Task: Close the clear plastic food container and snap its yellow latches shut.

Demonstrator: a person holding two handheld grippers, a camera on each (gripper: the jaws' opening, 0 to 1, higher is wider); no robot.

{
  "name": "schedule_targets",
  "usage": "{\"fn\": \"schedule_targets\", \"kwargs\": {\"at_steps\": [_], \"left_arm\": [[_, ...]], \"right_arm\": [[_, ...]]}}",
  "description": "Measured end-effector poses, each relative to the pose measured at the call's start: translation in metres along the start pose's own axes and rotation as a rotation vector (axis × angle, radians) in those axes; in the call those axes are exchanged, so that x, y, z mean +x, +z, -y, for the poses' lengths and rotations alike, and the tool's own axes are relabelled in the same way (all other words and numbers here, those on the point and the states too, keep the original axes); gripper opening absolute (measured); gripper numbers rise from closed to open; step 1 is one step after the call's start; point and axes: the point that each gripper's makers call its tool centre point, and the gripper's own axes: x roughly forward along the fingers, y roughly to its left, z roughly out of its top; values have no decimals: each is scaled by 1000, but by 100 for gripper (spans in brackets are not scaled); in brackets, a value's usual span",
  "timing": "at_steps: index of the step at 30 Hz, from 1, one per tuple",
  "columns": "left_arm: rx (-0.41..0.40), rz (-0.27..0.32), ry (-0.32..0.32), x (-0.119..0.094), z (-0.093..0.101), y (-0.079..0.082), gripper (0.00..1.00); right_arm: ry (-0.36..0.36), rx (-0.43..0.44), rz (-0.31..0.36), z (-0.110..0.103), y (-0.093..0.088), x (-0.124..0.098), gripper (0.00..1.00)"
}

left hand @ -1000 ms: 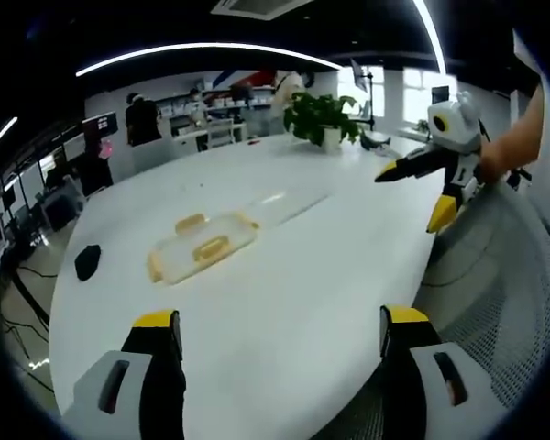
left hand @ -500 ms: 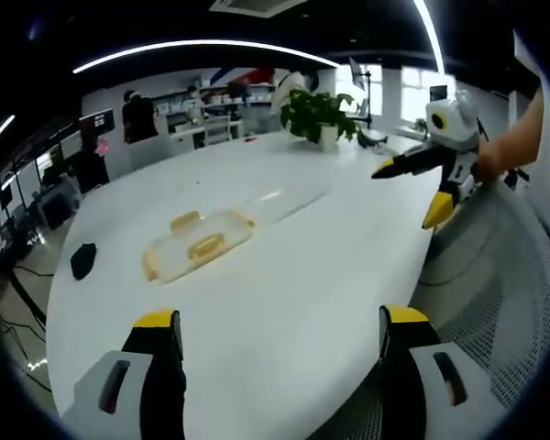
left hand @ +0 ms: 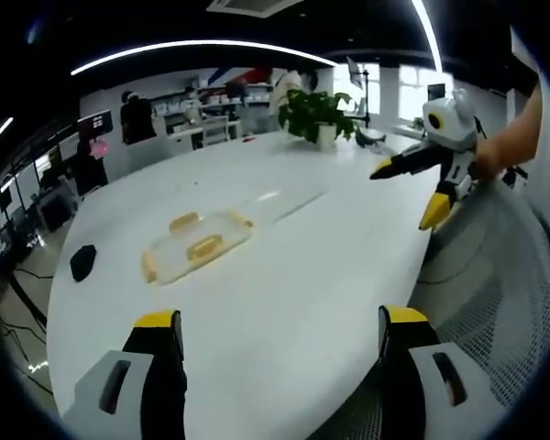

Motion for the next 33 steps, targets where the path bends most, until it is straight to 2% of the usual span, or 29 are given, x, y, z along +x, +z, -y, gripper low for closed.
{"fn": "schedule_targets", "kwargs": {"at_steps": [4, 10, 21, 30, 33], "left_arm": [[0, 1, -7, 0, 0, 1, 86], [30, -31, -35, 3, 1, -3, 85], [43, -44, -48, 10, -12, 1, 83], [57, -49, -45, 18, -29, 7, 82], [58, -55, -47, 21, -35, 7, 82]], "right_arm": [[0, -6, -3, 0, 1, 1, 91], [10, -10, -7, 1, 2, 4, 91], [40, -31, -35, 1, 6, 15, 86], [66, -48, -39, 5, 14, 27, 87], [76, -47, -48, 7, 16, 31, 84]]}}
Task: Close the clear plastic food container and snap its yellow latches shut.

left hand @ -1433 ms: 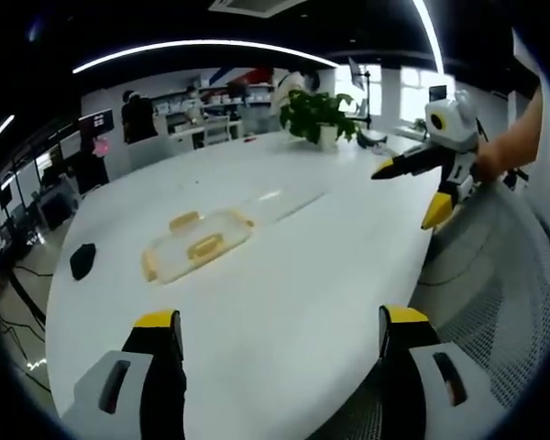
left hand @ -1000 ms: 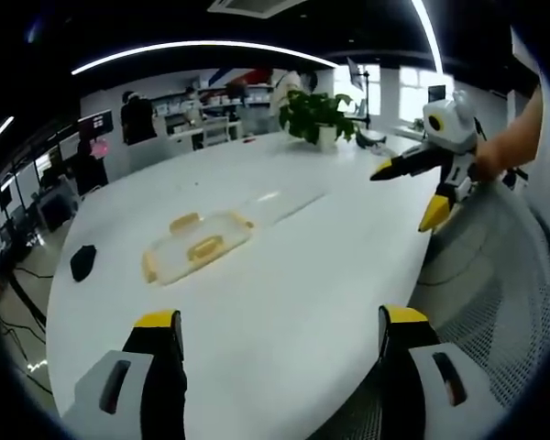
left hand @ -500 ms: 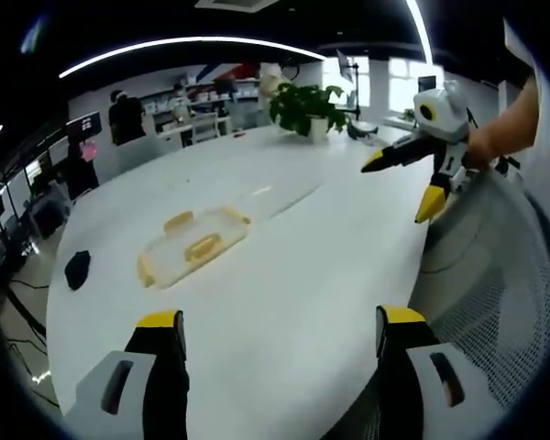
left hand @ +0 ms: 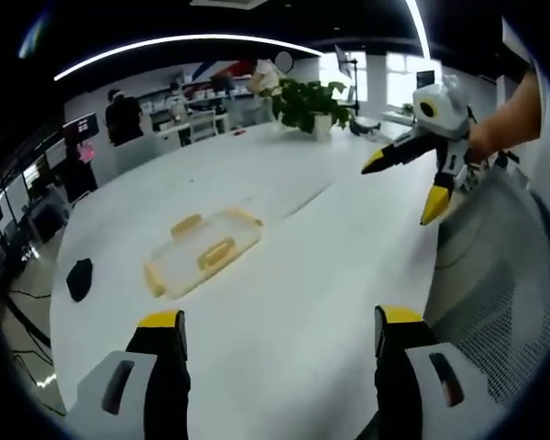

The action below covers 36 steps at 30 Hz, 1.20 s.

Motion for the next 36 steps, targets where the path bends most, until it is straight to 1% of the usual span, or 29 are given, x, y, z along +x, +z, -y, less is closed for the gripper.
{"fn": "schedule_targets", "kwargs": {"at_steps": [4, 11, 15, 18, 21, 31, 36], "left_arm": [[-1, -4, -5, 4, -5, 1, 81], [29, -32, -39, 14, -11, -2, 80], [49, -37, -53, 19, -14, 1, 79], [63, -40, -65, 25, -16, 4, 79], [67, -37, -70, 29, -18, 6, 78], [106, -53, -93, 36, -27, 9, 77], [143, -66, -101, 40, -38, 10, 77]], "right_arm": [[12, -17, -3, 2, 6, 6, 83], [27, -25, 0, 8, 16, 18, 79], [32, -25, 11, 14, 21, 25, 80], [40, -41, -5, 20, 21, 33, 80], [47, -43, -2, 23, 26, 37, 81], [66, -111, 2, 34, 50, 54, 80], [82, -158, -7, 41, 59, 63, 80]]}}
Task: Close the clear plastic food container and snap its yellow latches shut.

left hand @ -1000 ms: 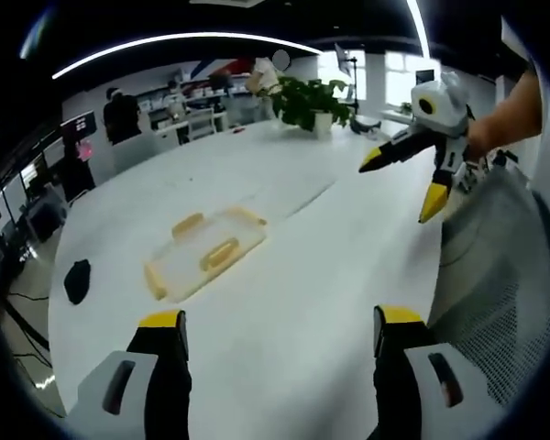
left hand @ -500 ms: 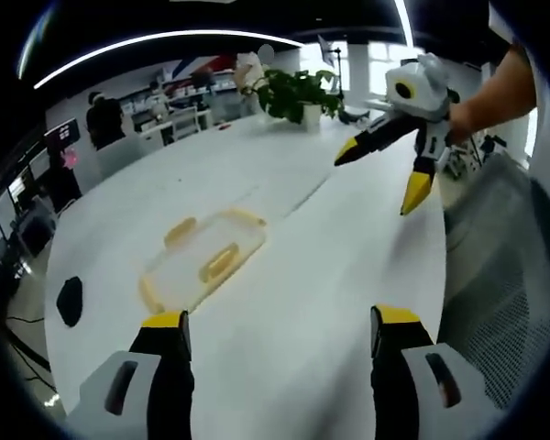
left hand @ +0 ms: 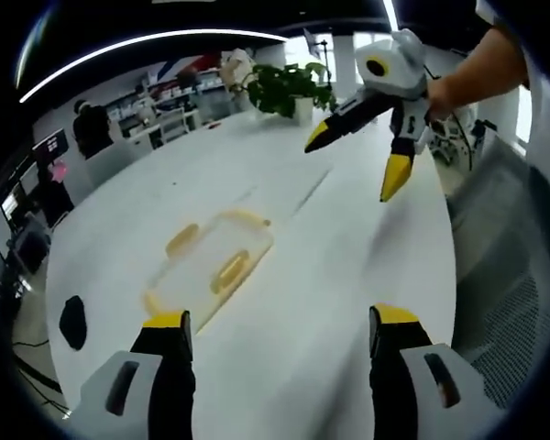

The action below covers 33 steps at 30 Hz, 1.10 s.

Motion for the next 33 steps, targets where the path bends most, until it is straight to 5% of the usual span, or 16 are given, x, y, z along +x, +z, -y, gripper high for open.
{"fn": "schedule_targets", "kwargs": {"at_steps": [16, 33], "left_arm": [[72, -38, -27, 7, -30, -4, 75], [130, -95, -62, 16, -55, -18, 73]], "right_arm": [[95, -99, -20, 12, 18, 21, 77], [153, -183, -77, 25, 18, 45, 72]]}}
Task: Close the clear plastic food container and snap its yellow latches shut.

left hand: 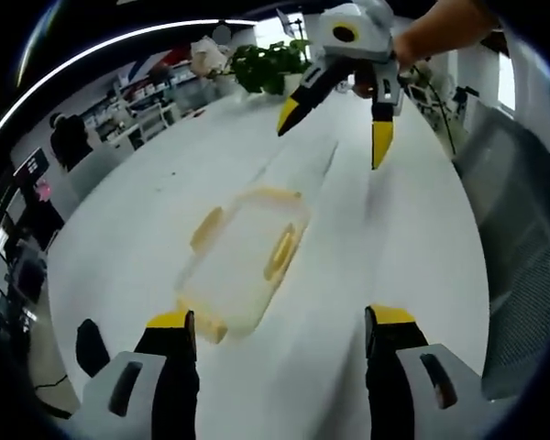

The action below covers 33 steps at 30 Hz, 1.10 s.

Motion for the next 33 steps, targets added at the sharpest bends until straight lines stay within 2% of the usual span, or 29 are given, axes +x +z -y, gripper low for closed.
{"fn": "schedule_targets", "kwargs": {"at_steps": [8, 11, 18, 22, 24, 26, 31, 33], "left_arm": [[49, -14, -26, 9, -9, -1, 73], [79, -28, -33, 11, -15, -4, 73], [106, -54, -37, 14, -27, -12, 72], [133, -71, -49, 16, -33, -14, 71], [163, -88, -55, 17, -37, -16, 70], [170, -101, -62, 18, -40, -18, 70], [185, -115, -77, 19, -49, -22, 70], [207, -123, -67, 20, -53, -24, 66]], "right_arm": [[34, -52, -33, 11, 0, 5, 73], [39, -64, -49, 19, 1, 11, 72], [61, -101, -81, 22, 4, 27, 70], [81, -131, -117, 24, -2, 33, 68], [95, -130, -154, 26, -8, 34, 65], [100, -178, -201, 29, -16, 36, 64], [119, -173, -213, 32, -16, 40, 64], [121, -175, -218, 34, -15, 42, 64]]}}
